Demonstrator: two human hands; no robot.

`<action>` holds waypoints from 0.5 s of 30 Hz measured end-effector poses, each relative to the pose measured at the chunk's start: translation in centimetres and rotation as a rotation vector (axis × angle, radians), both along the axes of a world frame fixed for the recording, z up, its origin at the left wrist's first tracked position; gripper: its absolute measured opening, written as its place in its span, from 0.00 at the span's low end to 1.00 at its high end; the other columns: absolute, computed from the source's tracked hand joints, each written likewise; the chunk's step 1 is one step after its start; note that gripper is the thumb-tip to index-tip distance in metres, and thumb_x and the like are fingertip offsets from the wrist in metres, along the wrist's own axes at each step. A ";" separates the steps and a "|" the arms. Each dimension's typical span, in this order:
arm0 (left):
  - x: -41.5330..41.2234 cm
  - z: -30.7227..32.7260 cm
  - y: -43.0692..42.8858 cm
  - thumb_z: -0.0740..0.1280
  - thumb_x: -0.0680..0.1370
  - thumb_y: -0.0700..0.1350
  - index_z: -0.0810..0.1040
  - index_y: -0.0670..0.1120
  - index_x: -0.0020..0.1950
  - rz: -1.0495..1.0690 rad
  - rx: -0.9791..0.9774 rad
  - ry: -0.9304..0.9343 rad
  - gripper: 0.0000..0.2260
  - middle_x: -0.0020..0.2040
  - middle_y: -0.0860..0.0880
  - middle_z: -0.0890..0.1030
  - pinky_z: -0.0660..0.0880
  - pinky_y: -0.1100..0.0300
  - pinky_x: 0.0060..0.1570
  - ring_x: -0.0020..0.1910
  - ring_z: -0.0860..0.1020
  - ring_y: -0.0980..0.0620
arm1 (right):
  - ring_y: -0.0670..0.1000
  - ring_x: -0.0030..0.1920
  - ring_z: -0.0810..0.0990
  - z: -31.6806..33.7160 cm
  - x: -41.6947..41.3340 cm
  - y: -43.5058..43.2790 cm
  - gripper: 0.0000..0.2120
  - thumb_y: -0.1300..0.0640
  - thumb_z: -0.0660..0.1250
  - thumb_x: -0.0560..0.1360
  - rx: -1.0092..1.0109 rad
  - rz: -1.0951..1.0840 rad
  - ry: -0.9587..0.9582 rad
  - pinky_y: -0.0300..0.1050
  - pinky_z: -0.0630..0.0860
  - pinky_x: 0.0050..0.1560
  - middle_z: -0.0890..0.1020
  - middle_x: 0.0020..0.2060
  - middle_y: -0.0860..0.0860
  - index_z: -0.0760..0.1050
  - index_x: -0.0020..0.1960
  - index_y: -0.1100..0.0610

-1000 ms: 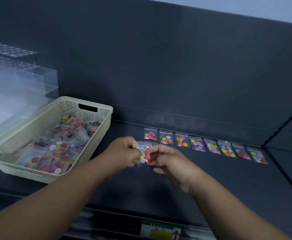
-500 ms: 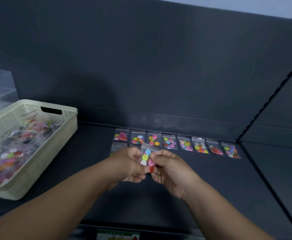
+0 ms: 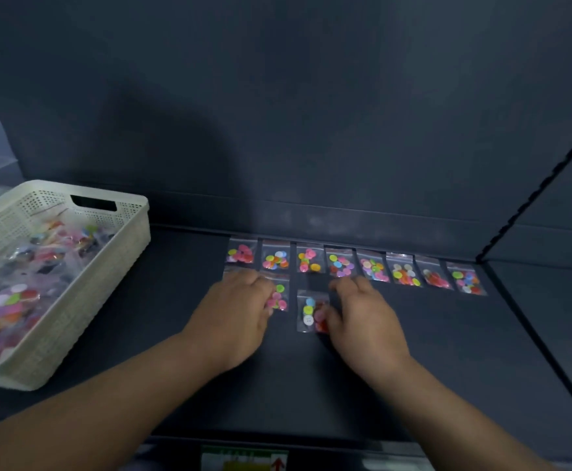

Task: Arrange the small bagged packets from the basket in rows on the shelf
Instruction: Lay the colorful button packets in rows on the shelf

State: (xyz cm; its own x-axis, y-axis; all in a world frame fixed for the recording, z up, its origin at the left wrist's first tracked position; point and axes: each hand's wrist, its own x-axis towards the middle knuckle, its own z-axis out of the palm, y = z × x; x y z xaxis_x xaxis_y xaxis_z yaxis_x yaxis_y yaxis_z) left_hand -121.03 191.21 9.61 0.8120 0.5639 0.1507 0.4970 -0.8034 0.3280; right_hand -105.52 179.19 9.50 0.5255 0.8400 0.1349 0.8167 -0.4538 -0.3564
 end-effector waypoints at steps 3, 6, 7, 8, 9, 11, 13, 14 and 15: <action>0.0 -1.0 -0.2 0.60 0.80 0.49 0.69 0.47 0.70 -0.110 0.027 0.094 0.19 0.72 0.50 0.67 0.53 0.60 0.71 0.72 0.61 0.50 | 0.54 0.60 0.75 -1.2 -0.1 -0.6 0.13 0.53 0.58 0.78 -0.043 0.227 -0.010 0.43 0.72 0.57 0.77 0.60 0.49 0.76 0.59 0.53; 0.1 -1.7 -0.7 0.55 0.81 0.52 0.55 0.50 0.77 -0.134 0.032 0.207 0.24 0.78 0.51 0.54 0.42 0.58 0.74 0.77 0.50 0.52 | 0.51 0.70 0.67 -2.1 -0.1 -0.9 0.21 0.50 0.55 0.79 -0.141 0.309 -0.045 0.39 0.59 0.69 0.69 0.70 0.48 0.68 0.70 0.51; 0.2 -1.7 -0.7 0.55 0.81 0.53 0.54 0.50 0.77 -0.134 0.042 0.211 0.25 0.78 0.52 0.54 0.41 0.58 0.74 0.77 0.50 0.53 | 0.51 0.71 0.65 -2.2 0.0 -0.8 0.23 0.49 0.53 0.78 -0.144 0.312 -0.047 0.39 0.57 0.70 0.68 0.71 0.49 0.66 0.72 0.51; 0.2 -1.7 -0.7 0.55 0.81 0.53 0.54 0.50 0.77 -0.134 0.050 0.203 0.25 0.78 0.52 0.54 0.41 0.58 0.74 0.76 0.51 0.53 | 0.50 0.72 0.64 -2.3 0.1 -0.6 0.24 0.48 0.51 0.77 -0.149 0.312 -0.049 0.40 0.55 0.71 0.67 0.72 0.49 0.65 0.72 0.51; 0.2 -1.7 -0.7 0.55 0.81 0.53 0.55 0.50 0.77 -0.135 0.054 0.194 0.25 0.77 0.52 0.55 0.42 0.58 0.74 0.76 0.52 0.53 | 0.50 0.73 0.62 -2.3 0.3 -0.5 0.25 0.48 0.51 0.78 -0.161 0.313 -0.056 0.41 0.55 0.72 0.66 0.73 0.49 0.64 0.73 0.52; 0.2 -1.6 -0.8 0.55 0.81 0.53 0.56 0.50 0.76 -0.136 0.049 0.185 0.24 0.77 0.52 0.56 0.41 0.58 0.74 0.76 0.52 0.54 | 0.49 0.74 0.60 -2.1 0.7 -0.3 0.23 0.50 0.53 0.80 -0.175 0.324 -0.071 0.40 0.53 0.73 0.64 0.73 0.49 0.62 0.74 0.52; 0.3 -1.5 -0.8 0.56 0.81 0.53 0.56 0.50 0.76 -0.140 0.044 0.180 0.24 0.77 0.53 0.57 0.41 0.59 0.73 0.76 0.53 0.54 | 0.48 0.75 0.58 -2.0 0.8 -0.3 0.22 0.51 0.54 0.81 -0.169 0.337 -0.081 0.37 0.50 0.72 0.63 0.74 0.48 0.61 0.74 0.51; 0.3 -1.4 -0.8 0.56 0.81 0.53 0.57 0.50 0.76 -0.142 0.041 0.177 0.24 0.77 0.53 0.57 0.41 0.59 0.73 0.75 0.53 0.55 | 0.47 0.75 0.57 -2.0 0.9 -0.3 0.22 0.51 0.54 0.81 -0.170 0.347 -0.085 0.36 0.49 0.71 0.62 0.74 0.48 0.60 0.75 0.51; 0.3 -1.3 -0.8 0.57 0.81 0.53 0.58 0.50 0.76 -0.142 0.035 0.170 0.24 0.76 0.53 0.58 0.41 0.60 0.73 0.75 0.54 0.55 | 0.47 0.75 0.56 -1.9 1.0 -0.2 0.23 0.51 0.54 0.81 -0.173 0.357 -0.086 0.35 0.47 0.70 0.61 0.75 0.47 0.59 0.75 0.51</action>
